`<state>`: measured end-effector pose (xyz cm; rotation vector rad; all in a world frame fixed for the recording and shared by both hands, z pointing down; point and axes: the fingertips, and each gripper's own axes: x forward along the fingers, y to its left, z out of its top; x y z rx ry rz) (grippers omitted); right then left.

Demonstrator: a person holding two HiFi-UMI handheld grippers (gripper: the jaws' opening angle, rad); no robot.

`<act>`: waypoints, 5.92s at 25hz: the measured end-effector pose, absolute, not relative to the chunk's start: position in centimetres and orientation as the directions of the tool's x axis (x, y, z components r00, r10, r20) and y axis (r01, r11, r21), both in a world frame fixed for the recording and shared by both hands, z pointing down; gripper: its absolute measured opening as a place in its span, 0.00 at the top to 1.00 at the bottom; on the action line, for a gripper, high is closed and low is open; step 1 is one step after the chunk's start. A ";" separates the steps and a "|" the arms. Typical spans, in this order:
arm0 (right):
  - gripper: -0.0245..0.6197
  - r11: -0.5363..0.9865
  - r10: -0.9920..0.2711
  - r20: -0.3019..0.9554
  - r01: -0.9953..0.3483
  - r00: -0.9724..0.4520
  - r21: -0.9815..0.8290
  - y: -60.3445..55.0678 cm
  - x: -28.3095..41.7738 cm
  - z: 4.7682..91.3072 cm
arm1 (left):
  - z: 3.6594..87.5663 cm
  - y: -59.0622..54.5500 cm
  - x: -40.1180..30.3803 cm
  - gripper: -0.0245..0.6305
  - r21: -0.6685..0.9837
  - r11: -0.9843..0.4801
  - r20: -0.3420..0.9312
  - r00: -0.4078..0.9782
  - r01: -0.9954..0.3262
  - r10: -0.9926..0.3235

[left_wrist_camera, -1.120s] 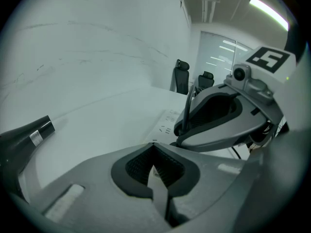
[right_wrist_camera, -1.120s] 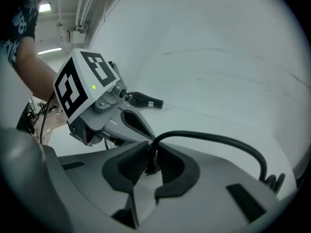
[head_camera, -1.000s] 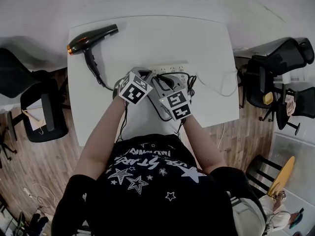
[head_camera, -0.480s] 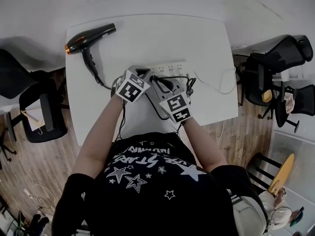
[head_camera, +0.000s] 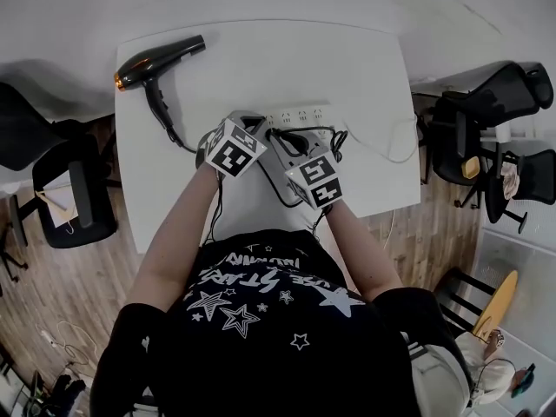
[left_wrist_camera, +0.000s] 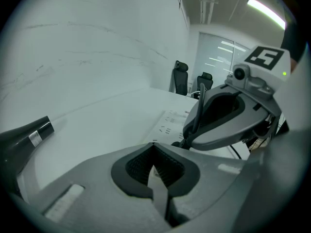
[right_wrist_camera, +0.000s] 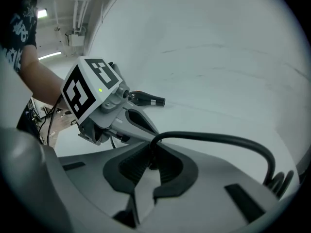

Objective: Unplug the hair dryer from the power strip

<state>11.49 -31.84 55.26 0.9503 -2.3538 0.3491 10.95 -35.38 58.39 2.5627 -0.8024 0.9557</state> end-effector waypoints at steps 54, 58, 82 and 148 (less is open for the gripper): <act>0.89 0.607 -0.662 0.470 -0.786 -0.584 -0.121 -33.3 13.3 48.1 | 58.3 -35.3 11.0 0.95 0.076 -0.813 0.654 0.644 -0.577 -0.396; 0.89 0.585 -0.686 0.460 -0.803 -0.564 -0.114 -31.9 13.5 47.6 | 58.0 -35.3 10.7 0.95 0.082 -0.798 0.642 0.644 -0.597 -0.416; 0.88 0.360 -0.841 0.397 -0.928 -0.367 -0.095 -18.6 12.5 44.1 | 53.1 -23.2 6.0 0.95 0.060 -0.866 0.571 0.729 -0.497 -0.379; 0.88 0.319 -0.845 0.330 -0.892 -0.420 -0.320 9.2 2.1 46.8 | 47.1 7.1 -11.7 0.95 0.378 -0.698 0.317 0.793 -0.608 -0.520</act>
